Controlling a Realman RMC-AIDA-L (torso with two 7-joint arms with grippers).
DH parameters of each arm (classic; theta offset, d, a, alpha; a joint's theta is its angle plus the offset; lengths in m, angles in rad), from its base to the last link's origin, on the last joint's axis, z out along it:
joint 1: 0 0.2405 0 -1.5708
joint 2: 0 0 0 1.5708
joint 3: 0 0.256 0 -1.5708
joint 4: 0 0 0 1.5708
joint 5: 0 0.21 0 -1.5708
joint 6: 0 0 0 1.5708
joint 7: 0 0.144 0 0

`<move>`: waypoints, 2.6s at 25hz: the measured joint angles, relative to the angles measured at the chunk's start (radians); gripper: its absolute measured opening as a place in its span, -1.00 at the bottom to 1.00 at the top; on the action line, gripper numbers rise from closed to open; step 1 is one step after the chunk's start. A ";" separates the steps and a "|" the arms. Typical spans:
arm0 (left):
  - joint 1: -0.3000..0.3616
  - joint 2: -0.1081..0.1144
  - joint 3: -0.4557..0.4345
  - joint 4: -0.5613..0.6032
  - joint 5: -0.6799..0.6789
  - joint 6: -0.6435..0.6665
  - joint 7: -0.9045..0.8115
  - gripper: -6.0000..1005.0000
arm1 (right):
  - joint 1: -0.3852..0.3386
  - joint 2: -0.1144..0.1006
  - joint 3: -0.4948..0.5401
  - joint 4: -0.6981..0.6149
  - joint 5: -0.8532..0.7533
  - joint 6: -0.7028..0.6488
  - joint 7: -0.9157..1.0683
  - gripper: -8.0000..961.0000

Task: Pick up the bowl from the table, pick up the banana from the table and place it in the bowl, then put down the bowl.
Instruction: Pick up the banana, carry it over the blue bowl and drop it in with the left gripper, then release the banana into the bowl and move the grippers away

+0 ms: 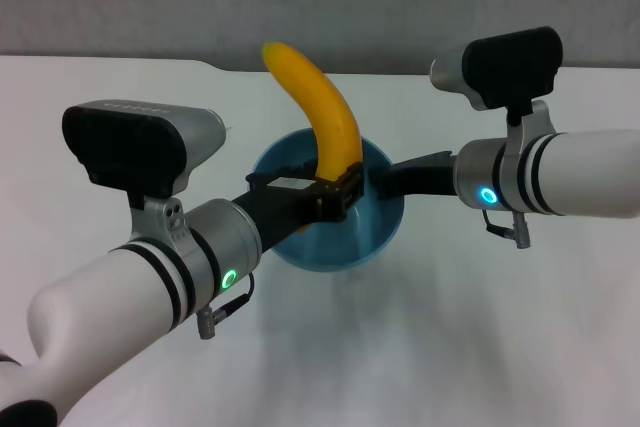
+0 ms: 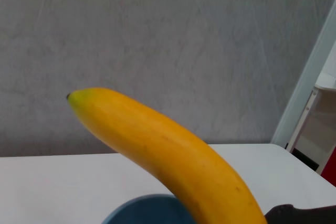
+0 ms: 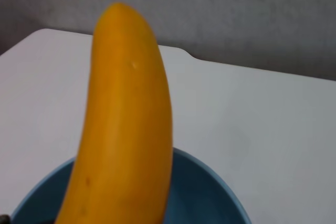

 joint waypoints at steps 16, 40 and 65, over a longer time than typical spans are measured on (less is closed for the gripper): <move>-0.035 0.003 0.011 0.083 -0.010 0.045 0.003 0.02 | -0.007 -0.002 -0.001 0.009 0.000 0.000 0.000 -0.91; 0.049 0.004 -0.186 0.115 -0.002 0.014 0.121 0.78 | 0.087 -0.006 0.057 -0.130 -0.001 0.103 0.000 -0.91; 0.070 0.002 -0.300 0.231 -0.003 0.021 0.134 0.78 | 0.294 -0.002 0.144 -0.522 0.183 0.138 -0.206 -0.91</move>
